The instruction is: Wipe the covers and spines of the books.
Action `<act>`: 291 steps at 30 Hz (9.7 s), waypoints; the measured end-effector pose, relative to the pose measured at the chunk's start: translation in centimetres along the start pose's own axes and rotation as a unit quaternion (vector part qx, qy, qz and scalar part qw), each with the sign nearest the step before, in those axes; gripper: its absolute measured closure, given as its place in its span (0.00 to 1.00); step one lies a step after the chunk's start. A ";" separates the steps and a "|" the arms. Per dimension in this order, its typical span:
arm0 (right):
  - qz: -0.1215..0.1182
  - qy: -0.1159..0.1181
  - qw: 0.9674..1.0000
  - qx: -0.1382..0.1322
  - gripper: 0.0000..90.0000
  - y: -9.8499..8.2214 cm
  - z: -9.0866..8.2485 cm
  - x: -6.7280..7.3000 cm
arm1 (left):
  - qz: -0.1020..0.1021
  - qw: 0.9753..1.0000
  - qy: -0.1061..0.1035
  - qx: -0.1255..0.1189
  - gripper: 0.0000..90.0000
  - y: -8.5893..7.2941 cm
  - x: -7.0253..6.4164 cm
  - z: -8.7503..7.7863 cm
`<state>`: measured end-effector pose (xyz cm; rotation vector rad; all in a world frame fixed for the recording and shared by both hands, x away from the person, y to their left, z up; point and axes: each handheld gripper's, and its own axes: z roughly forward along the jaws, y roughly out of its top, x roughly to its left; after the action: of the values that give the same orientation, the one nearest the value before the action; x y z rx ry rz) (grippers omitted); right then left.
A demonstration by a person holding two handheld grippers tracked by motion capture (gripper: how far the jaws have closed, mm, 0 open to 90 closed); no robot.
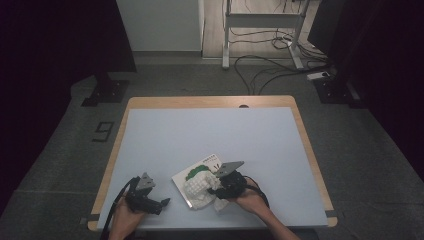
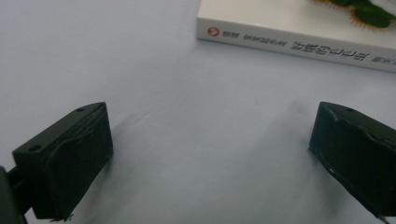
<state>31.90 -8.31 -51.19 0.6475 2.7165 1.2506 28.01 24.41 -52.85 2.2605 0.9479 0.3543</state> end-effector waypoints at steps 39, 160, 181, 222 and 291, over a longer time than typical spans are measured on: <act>-0.041 0.051 0.998 0.010 0.69 3.4 3.9 3.7 | -0.015 1.000 0.008 -0.001 0.00 -1.1 1.2 -0.9; 0.031 -0.140 0.989 0.032 0.69 3.8 2.6 -7.0 | -0.017 1.000 0.009 -0.002 0.00 -1.1 1.1 -0.9; -0.003 -0.072 0.997 0.020 0.69 5.3 4.8 -3.4 | -0.016 1.000 0.009 -0.001 0.00 -1.1 1.1 -0.9; -0.039 0.000 0.999 0.012 0.68 8.1 7.5 1.1 | -0.017 1.000 0.009 -0.002 0.00 -1.1 1.1 -0.9; 0.010 -0.091 0.995 -0.037 0.67 6.3 -5.2 -4.3 | -0.016 1.000 0.009 0.000 0.00 -1.1 1.2 -0.9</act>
<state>36.70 -10.14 -43.53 0.7418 2.5103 1.2252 27.82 26.22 -52.92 2.2425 0.9908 0.3612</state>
